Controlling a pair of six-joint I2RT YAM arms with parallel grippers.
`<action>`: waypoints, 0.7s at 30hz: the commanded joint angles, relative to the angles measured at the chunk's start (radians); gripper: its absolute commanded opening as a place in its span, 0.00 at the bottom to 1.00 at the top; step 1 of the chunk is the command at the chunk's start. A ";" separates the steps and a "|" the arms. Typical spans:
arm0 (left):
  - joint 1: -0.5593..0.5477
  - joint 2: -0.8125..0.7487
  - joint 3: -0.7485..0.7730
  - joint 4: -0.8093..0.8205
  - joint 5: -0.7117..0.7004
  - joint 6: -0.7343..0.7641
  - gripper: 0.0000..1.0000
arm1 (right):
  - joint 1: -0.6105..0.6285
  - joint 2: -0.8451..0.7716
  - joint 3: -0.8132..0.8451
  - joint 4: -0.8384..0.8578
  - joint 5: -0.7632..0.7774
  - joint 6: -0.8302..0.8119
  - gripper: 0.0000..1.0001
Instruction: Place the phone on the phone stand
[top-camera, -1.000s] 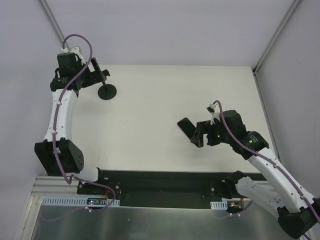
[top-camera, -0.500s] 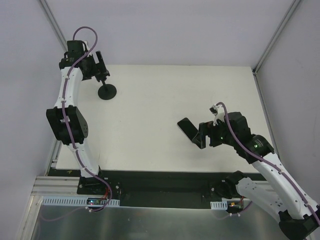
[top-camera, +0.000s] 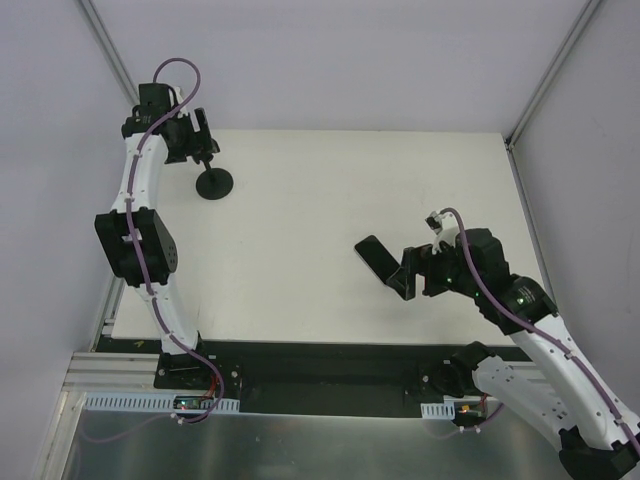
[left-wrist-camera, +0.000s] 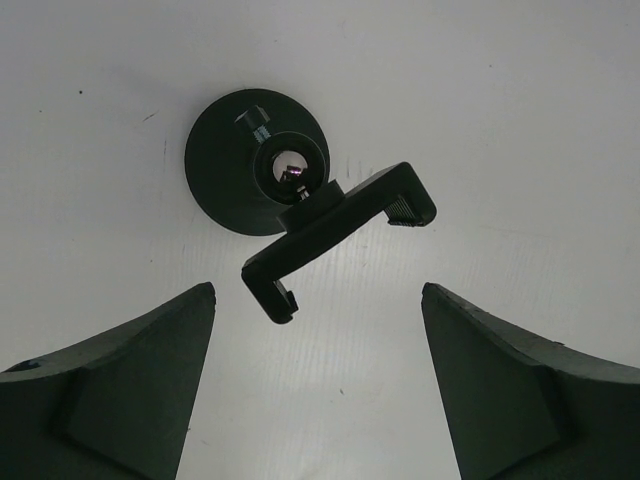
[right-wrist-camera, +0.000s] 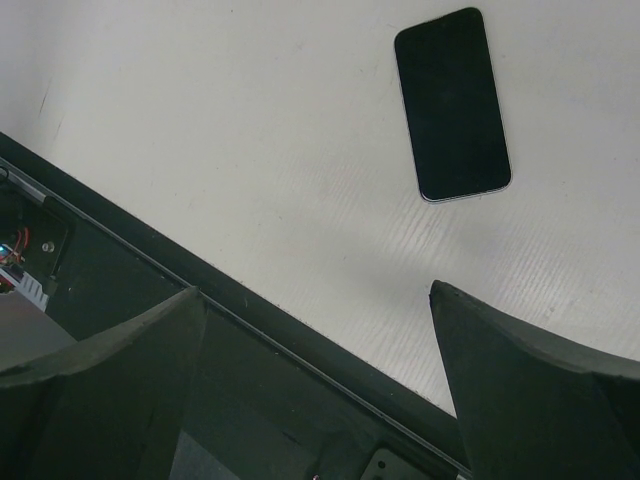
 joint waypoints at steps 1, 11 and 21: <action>-0.022 0.022 0.015 0.026 -0.023 0.043 0.83 | 0.005 -0.022 0.046 -0.016 -0.006 0.027 0.96; -0.039 0.031 -0.008 0.081 -0.008 0.072 0.61 | 0.005 -0.034 0.052 -0.042 0.004 0.039 0.96; -0.078 -0.025 -0.063 0.092 -0.098 0.078 0.08 | 0.006 -0.031 0.037 -0.033 -0.003 0.062 0.96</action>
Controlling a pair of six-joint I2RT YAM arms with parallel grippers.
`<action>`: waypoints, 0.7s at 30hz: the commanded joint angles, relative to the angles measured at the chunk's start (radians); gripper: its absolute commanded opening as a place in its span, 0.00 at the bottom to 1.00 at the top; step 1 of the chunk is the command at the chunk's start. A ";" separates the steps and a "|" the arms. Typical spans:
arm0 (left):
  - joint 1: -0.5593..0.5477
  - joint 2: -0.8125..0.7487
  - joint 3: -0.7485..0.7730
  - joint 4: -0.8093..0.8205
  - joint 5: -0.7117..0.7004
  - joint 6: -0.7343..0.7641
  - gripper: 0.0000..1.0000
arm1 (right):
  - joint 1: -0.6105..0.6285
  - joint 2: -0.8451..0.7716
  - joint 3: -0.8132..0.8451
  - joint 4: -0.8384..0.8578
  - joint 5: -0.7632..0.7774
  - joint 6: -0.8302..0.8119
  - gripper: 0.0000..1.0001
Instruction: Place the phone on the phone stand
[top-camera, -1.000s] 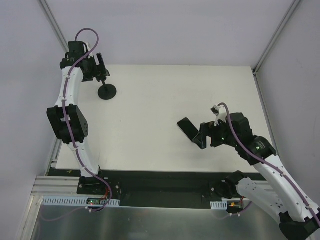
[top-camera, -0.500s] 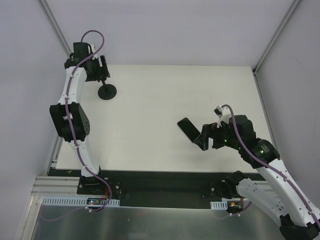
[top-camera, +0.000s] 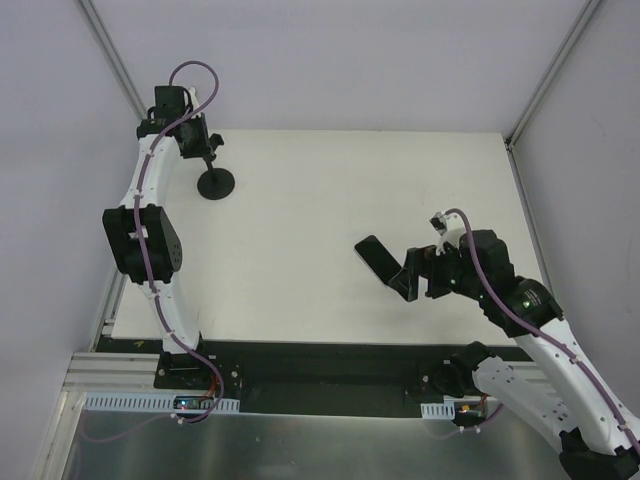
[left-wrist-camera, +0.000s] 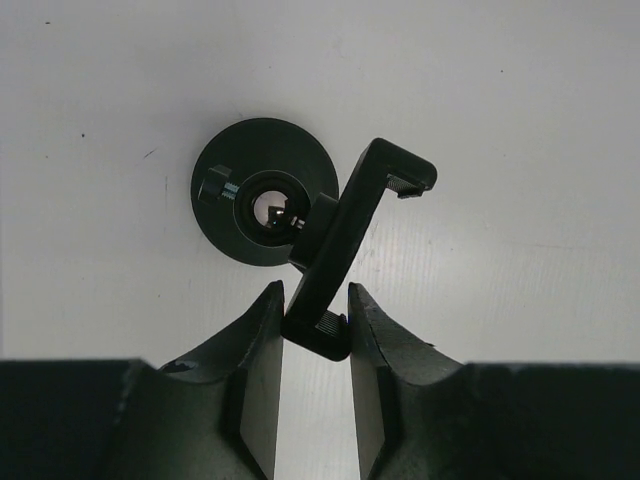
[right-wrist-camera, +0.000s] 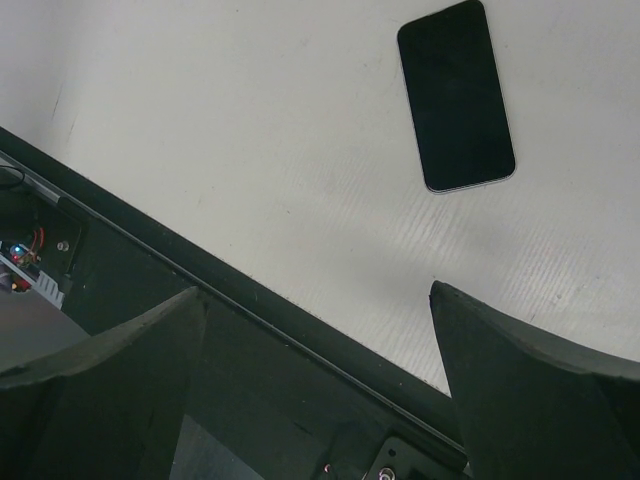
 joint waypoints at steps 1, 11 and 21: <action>-0.030 -0.073 -0.052 0.014 -0.053 0.009 0.04 | 0.008 -0.011 0.007 0.022 -0.009 0.041 0.96; -0.148 -0.356 -0.314 0.031 -0.054 -0.066 0.00 | 0.031 0.084 0.006 0.011 0.045 0.055 0.96; -0.364 -0.772 -0.704 0.095 0.080 0.038 0.00 | 0.133 0.123 -0.039 0.069 0.097 0.118 0.96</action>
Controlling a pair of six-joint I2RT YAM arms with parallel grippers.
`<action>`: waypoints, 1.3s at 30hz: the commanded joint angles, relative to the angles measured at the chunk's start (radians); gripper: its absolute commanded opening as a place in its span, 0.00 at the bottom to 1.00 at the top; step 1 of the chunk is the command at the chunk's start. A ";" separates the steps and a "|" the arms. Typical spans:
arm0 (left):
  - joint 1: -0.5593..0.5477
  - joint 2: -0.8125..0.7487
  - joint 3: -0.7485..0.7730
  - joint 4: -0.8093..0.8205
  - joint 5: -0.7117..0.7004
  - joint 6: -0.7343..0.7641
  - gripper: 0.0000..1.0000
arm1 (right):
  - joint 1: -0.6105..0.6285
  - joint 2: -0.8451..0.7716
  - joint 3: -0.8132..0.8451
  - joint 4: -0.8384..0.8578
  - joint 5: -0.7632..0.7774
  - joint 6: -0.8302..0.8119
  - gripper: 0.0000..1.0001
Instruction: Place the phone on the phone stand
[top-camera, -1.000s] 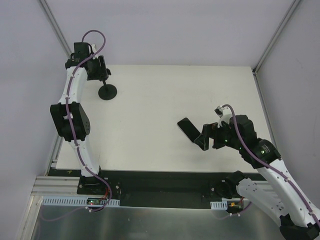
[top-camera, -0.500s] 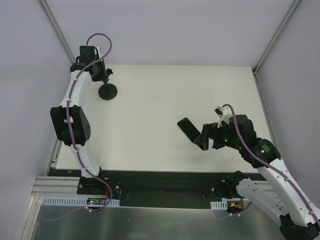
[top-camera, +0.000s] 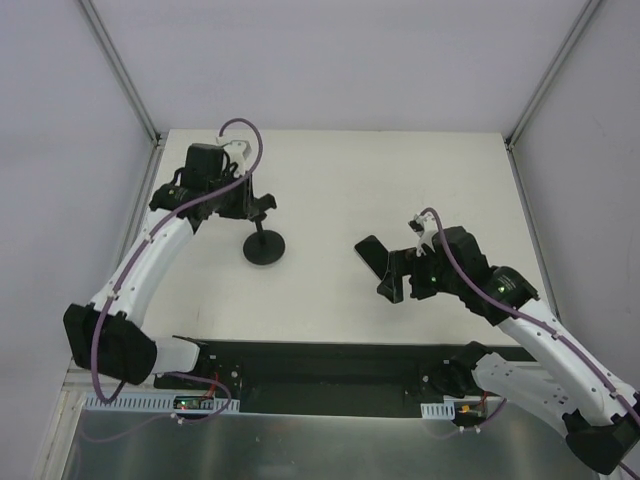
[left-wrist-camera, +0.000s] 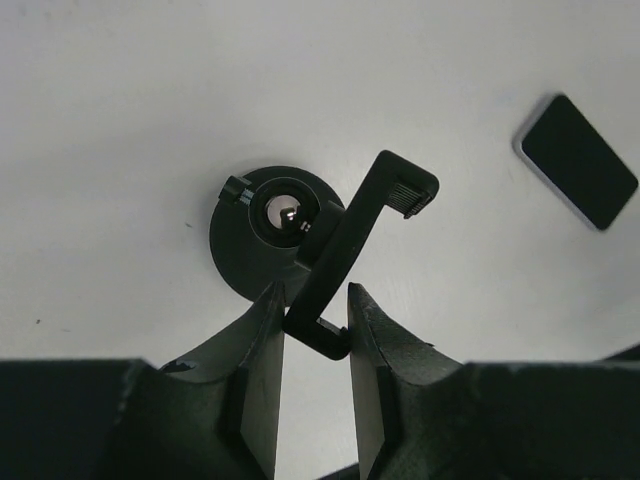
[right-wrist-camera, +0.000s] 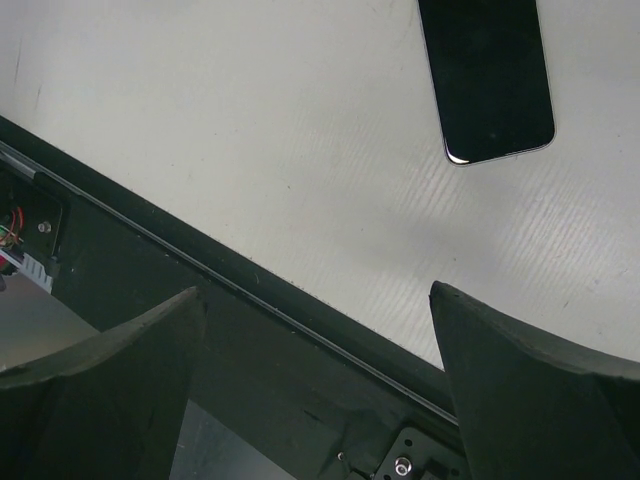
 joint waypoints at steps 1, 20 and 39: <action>-0.104 -0.191 -0.128 0.101 0.033 0.113 0.00 | 0.044 0.007 -0.031 0.072 0.047 0.056 0.96; -0.242 -0.325 -0.287 0.165 0.205 0.267 0.00 | 0.051 0.153 0.014 0.116 0.229 -0.101 0.96; -0.244 -0.459 -0.351 0.266 0.047 0.216 0.87 | -0.251 0.779 0.311 0.104 -0.094 -0.292 0.98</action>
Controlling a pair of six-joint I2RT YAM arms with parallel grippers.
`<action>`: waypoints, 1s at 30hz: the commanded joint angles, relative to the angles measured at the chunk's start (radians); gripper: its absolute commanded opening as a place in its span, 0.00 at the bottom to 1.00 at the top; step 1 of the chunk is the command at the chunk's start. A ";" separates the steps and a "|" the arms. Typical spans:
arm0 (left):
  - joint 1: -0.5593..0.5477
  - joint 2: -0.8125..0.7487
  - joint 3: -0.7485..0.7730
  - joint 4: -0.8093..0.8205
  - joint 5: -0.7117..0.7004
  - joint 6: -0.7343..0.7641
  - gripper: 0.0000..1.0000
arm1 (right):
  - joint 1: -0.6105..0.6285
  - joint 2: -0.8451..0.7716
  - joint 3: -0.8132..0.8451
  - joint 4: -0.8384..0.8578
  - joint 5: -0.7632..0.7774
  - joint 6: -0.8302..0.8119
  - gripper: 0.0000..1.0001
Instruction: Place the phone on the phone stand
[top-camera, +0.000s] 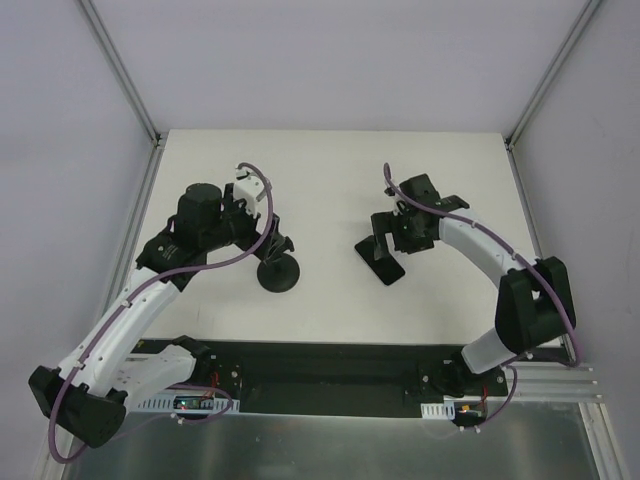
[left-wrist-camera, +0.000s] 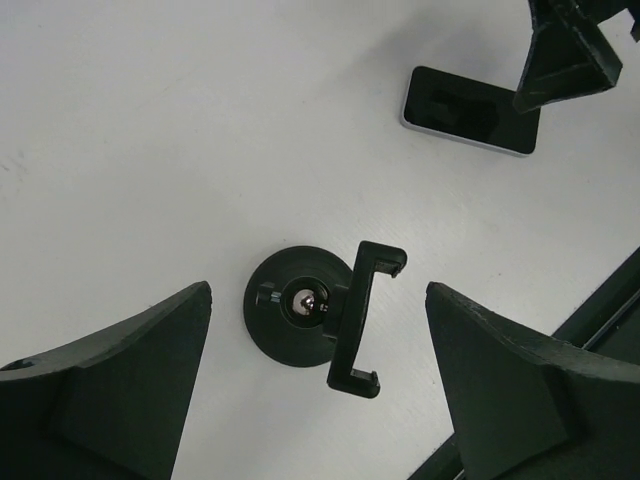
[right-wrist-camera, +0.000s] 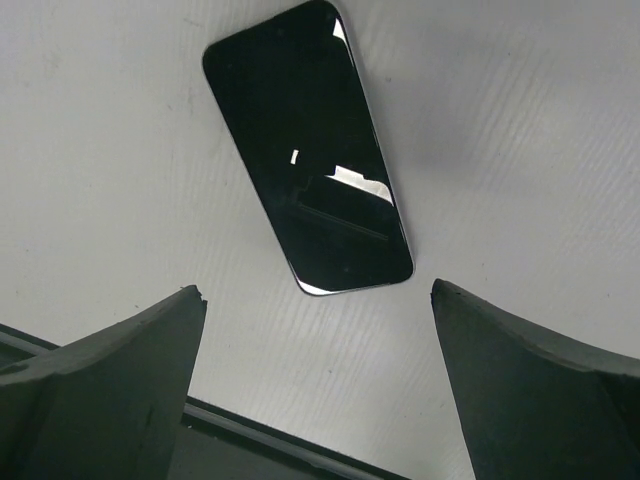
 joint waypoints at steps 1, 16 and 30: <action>-0.010 -0.068 -0.023 0.083 -0.087 -0.008 0.87 | -0.022 0.094 0.091 -0.008 -0.065 -0.061 0.99; -0.009 -0.175 -0.113 0.192 -0.261 -0.034 0.85 | 0.027 0.200 -0.003 0.132 0.025 -0.046 0.96; -0.009 -0.175 -0.129 0.204 -0.289 -0.039 0.84 | 0.157 0.255 -0.037 0.167 0.185 0.081 0.96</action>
